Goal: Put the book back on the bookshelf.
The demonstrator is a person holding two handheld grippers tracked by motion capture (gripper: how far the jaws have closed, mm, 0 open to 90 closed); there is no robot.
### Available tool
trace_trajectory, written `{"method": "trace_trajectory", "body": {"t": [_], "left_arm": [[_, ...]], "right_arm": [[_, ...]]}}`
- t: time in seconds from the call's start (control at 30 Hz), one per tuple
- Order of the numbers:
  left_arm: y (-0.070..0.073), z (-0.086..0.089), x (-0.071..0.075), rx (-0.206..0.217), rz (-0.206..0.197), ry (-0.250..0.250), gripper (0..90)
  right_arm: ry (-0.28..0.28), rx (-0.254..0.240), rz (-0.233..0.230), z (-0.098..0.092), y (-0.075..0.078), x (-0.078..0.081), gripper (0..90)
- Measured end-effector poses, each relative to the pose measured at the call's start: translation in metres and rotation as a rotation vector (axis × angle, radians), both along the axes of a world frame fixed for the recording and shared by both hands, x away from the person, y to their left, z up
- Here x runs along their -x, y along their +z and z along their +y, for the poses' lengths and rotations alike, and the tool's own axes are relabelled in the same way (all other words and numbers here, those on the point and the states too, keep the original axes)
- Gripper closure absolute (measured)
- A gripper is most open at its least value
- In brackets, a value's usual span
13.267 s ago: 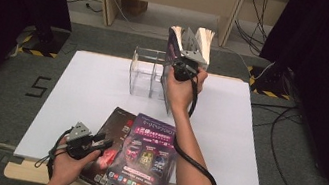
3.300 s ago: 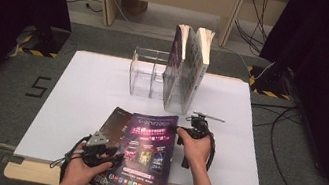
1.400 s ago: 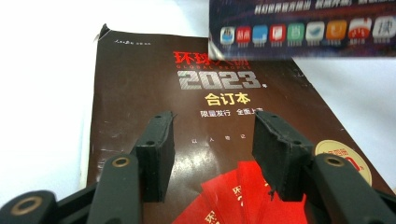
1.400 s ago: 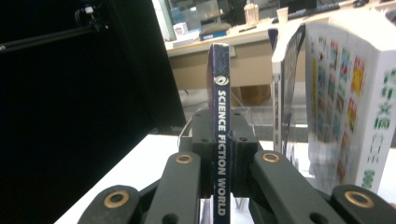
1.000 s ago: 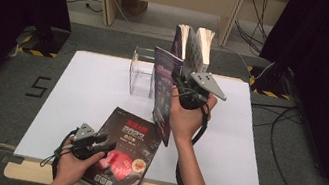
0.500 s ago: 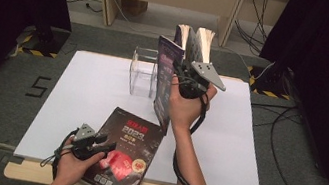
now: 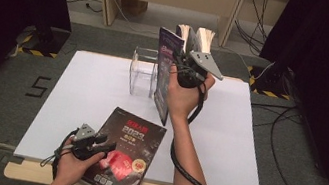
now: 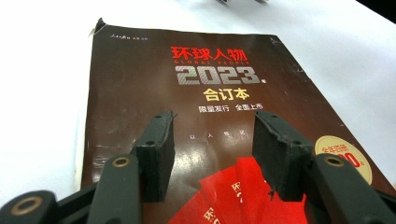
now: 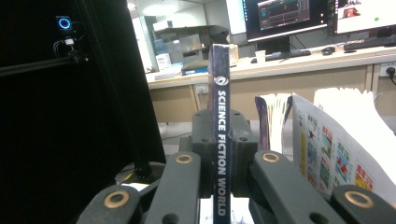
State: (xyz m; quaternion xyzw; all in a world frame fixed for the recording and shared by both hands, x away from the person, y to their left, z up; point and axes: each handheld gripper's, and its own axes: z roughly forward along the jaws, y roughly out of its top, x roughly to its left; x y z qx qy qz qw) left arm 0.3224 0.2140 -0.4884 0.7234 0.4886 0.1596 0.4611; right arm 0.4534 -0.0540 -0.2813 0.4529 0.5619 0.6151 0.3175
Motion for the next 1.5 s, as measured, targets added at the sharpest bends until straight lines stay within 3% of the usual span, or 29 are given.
{"method": "trace_trajectory", "body": {"t": [0.5, 1.5], "left_arm": [[0.000, 0.000, 0.000, -0.002, 0.002, -0.005, 47.9], [-0.001, 0.000, 0.001, 0.006, 0.004, -0.017, 47.9]], "right_arm": [[-0.033, 0.008, -0.009, 0.009, 0.010, -0.026, 84.6], [-0.099, 0.046, 0.010, 0.032, 0.005, -0.074, 84.6]]}}
